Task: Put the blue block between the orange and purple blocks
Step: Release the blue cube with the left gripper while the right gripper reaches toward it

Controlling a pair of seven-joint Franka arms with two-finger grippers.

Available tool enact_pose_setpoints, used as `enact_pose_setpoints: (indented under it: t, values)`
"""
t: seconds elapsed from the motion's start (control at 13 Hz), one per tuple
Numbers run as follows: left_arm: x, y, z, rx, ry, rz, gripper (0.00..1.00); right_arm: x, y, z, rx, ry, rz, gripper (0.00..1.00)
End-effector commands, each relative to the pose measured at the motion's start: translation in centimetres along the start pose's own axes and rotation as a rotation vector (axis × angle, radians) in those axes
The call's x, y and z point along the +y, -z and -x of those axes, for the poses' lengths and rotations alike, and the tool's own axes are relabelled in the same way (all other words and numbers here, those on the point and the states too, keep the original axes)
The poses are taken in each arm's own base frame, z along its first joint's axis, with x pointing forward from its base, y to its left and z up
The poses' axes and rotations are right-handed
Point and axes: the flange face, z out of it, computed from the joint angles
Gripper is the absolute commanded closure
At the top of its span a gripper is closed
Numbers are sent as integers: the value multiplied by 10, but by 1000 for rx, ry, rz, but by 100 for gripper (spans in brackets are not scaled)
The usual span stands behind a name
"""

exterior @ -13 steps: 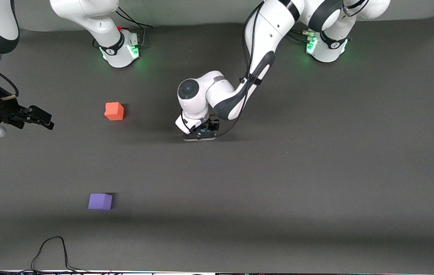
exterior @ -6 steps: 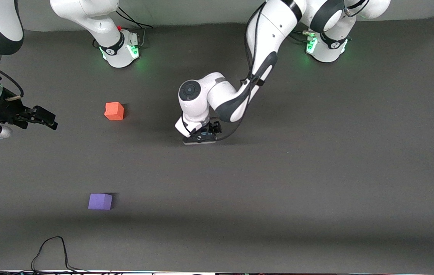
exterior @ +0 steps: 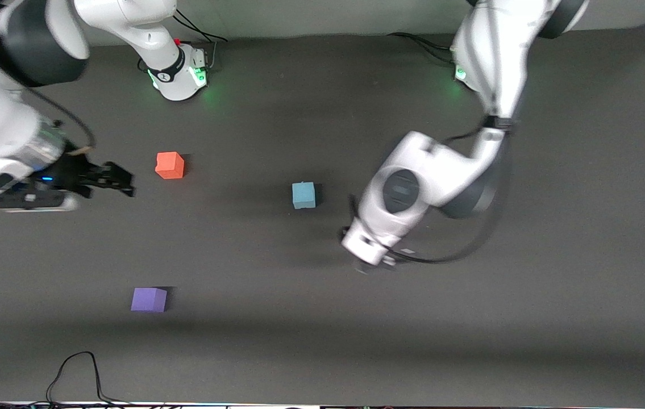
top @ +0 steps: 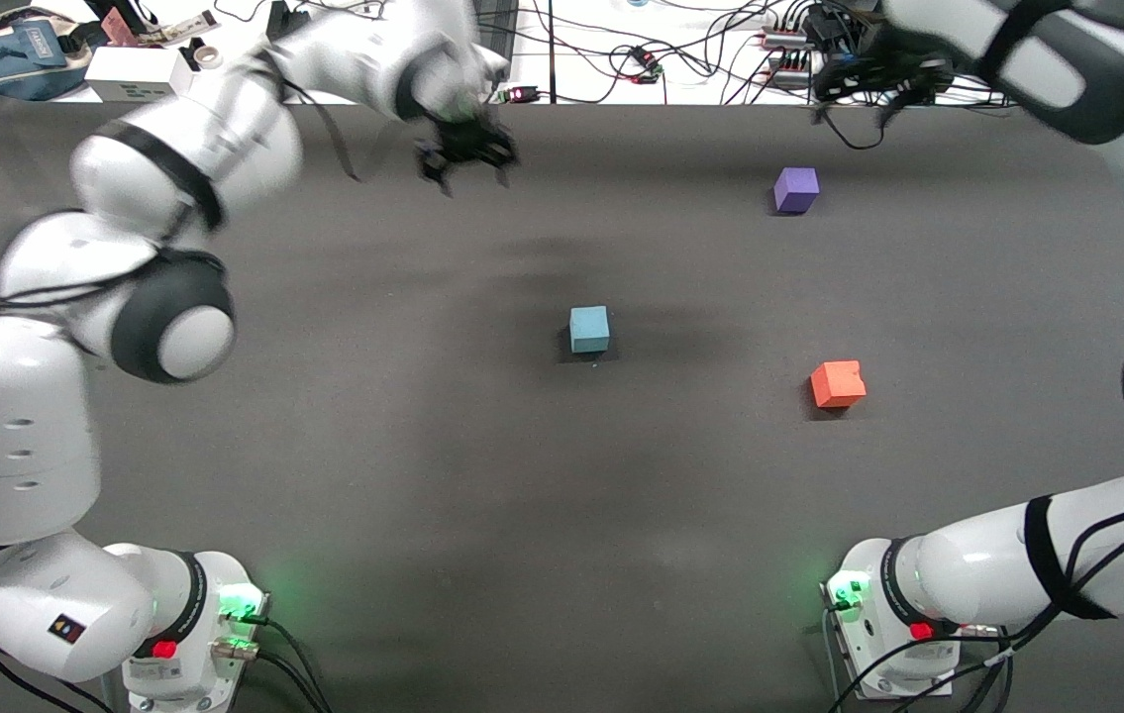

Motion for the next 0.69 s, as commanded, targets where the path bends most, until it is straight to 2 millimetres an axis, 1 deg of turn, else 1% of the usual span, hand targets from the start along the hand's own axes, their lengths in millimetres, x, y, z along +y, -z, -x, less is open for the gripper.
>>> enact_pose_setpoints:
  t: [0.0, 0.08, 0.15, 0.31, 0.38, 0.46, 0.54, 0.62]
  values:
    - [-114, 49, -17, -58, -67, 18, 0, -94, -35, 2, 2, 24, -50, 0]
    - [-157, 72, -20, -58, -98, 18, 0, -117, -55, 4, -2, 13, -66, 0]
    - [-194, 96, -18, -59, -112, 9, 0, -142, -76, 7, -9, 16, -79, 0]
    - [-244, 145, -9, -19, -106, -12, 0, -186, -127, 17, -13, 34, -36, 0]
    - [-272, 165, -3, -19, -96, -26, 0, -206, -155, 24, -13, 31, -7, 0]
    - [-285, 182, 3, -9, -120, -35, 0, -229, -181, 35, -16, 15, 10, 0]
    - [-304, 200, 8, 9, -102, -37, 0, -246, -205, 45, -22, -7, 21, 0]
    - [-309, 211, 13, 22, -96, -37, 0, -262, -226, 56, -27, -17, 34, 0]
